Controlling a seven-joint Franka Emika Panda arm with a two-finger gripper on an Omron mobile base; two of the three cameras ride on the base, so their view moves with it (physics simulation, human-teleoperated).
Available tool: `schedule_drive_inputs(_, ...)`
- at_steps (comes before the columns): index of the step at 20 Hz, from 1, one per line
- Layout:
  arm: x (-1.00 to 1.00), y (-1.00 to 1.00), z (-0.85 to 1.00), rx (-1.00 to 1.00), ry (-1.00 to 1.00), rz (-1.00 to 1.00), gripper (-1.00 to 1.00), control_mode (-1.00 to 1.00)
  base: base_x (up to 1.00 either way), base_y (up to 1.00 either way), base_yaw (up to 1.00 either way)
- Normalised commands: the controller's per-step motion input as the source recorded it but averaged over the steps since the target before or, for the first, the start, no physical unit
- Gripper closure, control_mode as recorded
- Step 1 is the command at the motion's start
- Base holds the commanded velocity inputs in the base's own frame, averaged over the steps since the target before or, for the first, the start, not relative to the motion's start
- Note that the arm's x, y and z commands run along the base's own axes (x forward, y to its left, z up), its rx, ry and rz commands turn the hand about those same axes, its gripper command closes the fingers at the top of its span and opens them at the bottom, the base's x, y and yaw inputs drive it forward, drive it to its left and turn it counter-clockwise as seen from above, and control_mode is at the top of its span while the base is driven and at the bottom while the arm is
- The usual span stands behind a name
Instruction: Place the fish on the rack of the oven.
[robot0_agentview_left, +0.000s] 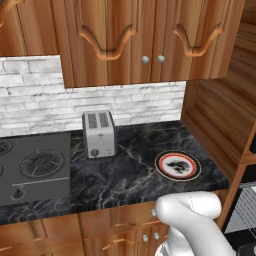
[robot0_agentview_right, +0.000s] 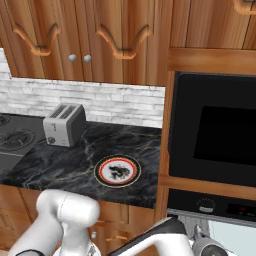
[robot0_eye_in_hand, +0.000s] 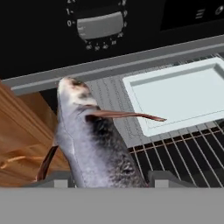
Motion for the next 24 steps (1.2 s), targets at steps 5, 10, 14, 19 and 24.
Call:
schedule_drive_inputs(5, 0.39, -0.69, -0.38, 0.0, -0.03, 0.07, 1.0, -1.0, 0.0, 0.0, 0.0)
schedule_drive_inputs(10, 0.03, -0.47, -0.32, -0.01, 0.0, 0.01, 1.0, -1.0, 0.0, 0.0, 0.0)
schedule_drive_inputs(14, 0.16, -0.42, -0.17, 0.0, 0.0, 0.02, 1.0, -1.0, 0.0, 0.0, 0.0)
schedule_drive_inputs(19, 0.11, -0.55, -0.29, -0.02, -0.08, 0.14, 1.0, -1.0, 0.0, 0.0, 0.0)
schedule_drive_inputs(24, 0.0, -0.16, -0.13, -0.15, -0.17, 0.17, 1.0, -1.0, 0.0, 0.0, 0.0)
